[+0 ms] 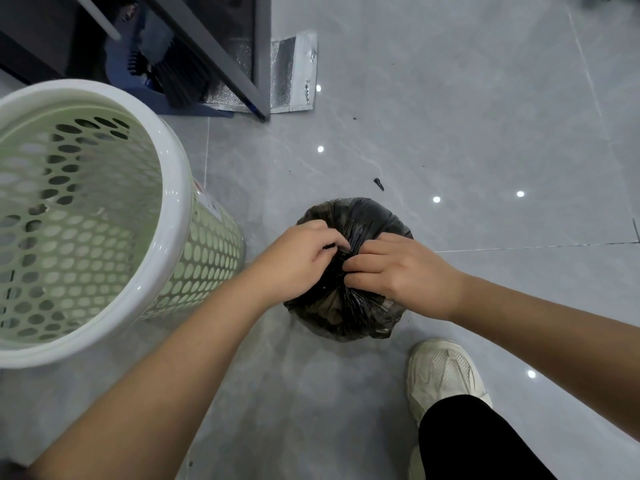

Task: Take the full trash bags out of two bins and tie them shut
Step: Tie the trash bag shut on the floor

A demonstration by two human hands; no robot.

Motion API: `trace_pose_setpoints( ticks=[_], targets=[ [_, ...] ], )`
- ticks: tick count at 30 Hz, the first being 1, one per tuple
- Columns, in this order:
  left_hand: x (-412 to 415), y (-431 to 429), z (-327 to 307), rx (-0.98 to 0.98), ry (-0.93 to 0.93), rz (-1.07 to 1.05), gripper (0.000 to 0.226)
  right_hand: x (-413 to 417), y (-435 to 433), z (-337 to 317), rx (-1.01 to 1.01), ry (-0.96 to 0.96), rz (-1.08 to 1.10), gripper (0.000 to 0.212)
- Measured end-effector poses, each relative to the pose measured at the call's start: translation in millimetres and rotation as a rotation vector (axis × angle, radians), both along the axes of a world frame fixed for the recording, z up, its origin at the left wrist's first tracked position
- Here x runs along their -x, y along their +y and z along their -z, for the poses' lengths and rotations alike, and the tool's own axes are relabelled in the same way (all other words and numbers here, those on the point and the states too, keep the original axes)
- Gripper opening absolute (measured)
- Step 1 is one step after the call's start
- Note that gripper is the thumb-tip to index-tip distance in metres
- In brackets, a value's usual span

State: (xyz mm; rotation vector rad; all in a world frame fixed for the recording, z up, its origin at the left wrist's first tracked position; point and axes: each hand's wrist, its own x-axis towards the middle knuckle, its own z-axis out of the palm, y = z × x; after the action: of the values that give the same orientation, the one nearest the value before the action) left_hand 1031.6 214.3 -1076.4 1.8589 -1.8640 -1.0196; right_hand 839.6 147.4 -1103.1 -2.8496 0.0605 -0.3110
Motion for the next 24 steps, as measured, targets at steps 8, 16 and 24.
trace_pose_setpoints(
  ticks=[8, 16, 24],
  targets=[
    [-1, -2, 1, 0.064, -0.242, 0.031, 0.034, -1, -4, -6, -0.047, -0.004, -0.007, 0.023],
    [10, -2, 2, -0.298, 0.405, -0.318, 0.035, -2, 0, -9, -0.168, -0.016, 0.022, 0.018],
    [4, 2, 3, -0.456, 0.675, -0.403, 0.026, 5, -2, -12, -0.681, -0.068, 0.250, 0.013]
  ],
)
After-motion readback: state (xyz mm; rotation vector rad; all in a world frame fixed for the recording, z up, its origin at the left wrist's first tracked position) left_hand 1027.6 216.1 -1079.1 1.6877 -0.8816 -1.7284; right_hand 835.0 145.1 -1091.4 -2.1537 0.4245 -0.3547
